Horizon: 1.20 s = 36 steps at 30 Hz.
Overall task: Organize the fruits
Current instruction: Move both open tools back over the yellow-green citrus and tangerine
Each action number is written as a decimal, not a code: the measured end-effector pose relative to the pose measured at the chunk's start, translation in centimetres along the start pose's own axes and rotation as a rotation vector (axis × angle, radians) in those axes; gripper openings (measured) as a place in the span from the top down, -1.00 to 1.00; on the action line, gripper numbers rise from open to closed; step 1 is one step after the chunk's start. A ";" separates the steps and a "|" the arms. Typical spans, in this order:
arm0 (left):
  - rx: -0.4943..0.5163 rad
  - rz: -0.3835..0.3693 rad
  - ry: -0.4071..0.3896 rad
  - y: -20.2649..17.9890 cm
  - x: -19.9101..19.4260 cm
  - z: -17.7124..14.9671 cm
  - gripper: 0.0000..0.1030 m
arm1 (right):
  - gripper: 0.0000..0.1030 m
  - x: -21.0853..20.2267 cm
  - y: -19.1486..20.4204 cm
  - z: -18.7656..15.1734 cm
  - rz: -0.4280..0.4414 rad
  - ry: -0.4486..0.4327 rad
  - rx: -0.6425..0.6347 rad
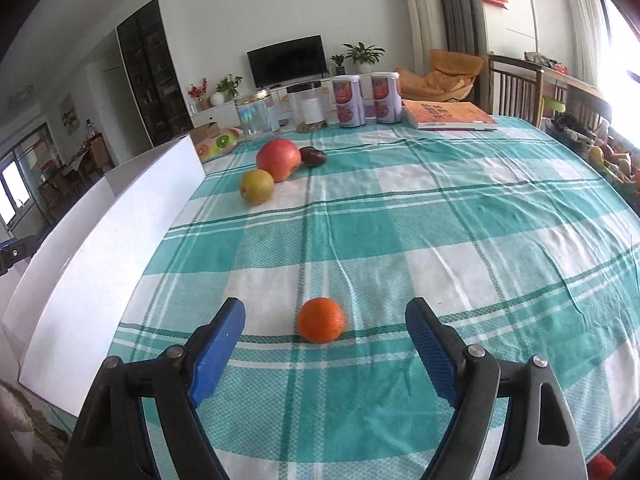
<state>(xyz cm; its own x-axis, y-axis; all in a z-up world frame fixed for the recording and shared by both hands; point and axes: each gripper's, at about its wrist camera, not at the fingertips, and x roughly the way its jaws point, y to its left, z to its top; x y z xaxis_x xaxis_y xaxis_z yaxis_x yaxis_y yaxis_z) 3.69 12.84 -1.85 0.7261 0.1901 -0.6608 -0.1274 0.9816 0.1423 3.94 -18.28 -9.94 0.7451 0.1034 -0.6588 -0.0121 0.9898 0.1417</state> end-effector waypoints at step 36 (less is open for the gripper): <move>-0.162 -0.342 0.202 -16.1 23.5 6.6 -0.69 | -0.65 2.1 -7.1 -1.8 0.019 0.079 0.315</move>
<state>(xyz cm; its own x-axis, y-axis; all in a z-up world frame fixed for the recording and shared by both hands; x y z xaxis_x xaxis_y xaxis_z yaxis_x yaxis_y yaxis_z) 27.24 1.35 -14.78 0.6003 -0.1629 -0.7830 -0.0182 0.9760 -0.2170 4.35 -24.87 -13.65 0.6929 0.1412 -0.7071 0.1905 0.9100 0.3684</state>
